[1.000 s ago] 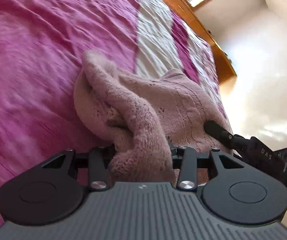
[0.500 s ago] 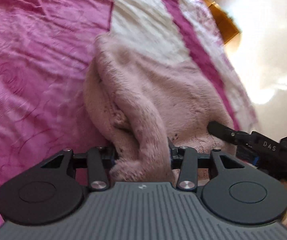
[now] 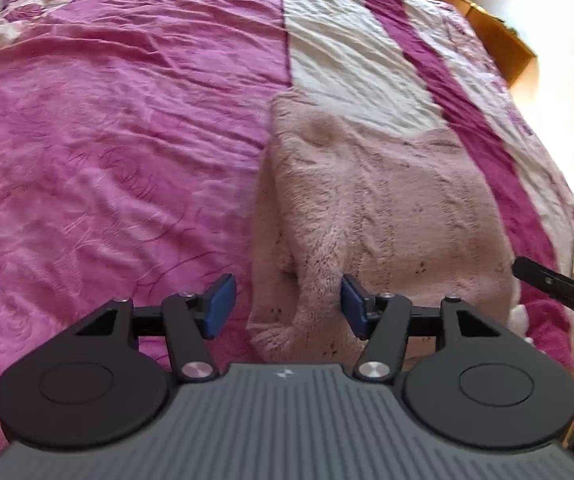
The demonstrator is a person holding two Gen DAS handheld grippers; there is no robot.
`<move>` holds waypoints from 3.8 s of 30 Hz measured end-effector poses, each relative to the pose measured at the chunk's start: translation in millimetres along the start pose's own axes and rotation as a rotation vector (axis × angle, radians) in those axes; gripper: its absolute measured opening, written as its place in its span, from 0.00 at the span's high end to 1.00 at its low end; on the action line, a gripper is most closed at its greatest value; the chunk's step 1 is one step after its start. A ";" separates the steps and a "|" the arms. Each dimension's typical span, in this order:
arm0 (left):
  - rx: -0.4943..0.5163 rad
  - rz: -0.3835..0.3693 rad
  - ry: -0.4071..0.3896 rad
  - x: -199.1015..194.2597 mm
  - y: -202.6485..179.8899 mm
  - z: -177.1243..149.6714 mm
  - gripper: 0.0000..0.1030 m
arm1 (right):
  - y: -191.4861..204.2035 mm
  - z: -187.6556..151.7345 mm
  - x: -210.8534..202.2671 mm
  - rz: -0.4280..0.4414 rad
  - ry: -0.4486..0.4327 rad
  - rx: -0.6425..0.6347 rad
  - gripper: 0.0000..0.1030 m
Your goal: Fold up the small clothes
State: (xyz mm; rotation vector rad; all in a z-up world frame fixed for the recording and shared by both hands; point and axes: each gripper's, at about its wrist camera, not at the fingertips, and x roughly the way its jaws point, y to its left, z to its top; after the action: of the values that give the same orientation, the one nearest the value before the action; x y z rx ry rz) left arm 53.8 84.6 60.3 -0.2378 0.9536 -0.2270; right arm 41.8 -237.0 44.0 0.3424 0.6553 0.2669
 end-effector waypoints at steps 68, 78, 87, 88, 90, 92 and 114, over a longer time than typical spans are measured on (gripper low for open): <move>0.190 0.265 0.044 -1.6 -77.4 -97.6 0.02 | 43.8 -94.3 -20.7 -0.172 0.064 -0.138 0.23; 0.187 0.263 0.047 -1.5 -76.5 -98.4 0.02 | 43.4 -94.6 -20.1 -0.170 0.063 -0.135 0.23; 0.186 0.262 0.046 -1.8 -76.4 -98.3 0.02 | 43.4 -94.6 -20.1 -0.171 0.064 -0.137 0.23; 0.185 0.262 0.046 -1.8 -76.3 -98.2 0.02 | 43.4 -94.6 -20.1 -0.171 0.063 -0.137 0.23; 0.186 0.262 0.046 -2.0 -76.2 -98.2 0.02 | 43.2 -94.6 -20.2 -0.171 0.064 -0.136 0.23; 0.186 0.262 0.046 -2.0 -76.2 -98.3 0.02 | 43.3 -94.6 -20.2 -0.171 0.063 -0.136 0.23; 0.187 0.262 0.044 -2.1 -75.7 -98.4 0.02 | 43.4 -94.5 -20.3 -0.170 0.064 -0.136 0.23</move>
State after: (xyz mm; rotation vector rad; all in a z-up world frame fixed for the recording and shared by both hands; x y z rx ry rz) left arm -35.0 3.4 29.8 0.0648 0.9900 -0.0795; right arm -39.3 -183.2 2.1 0.1471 0.7208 0.1593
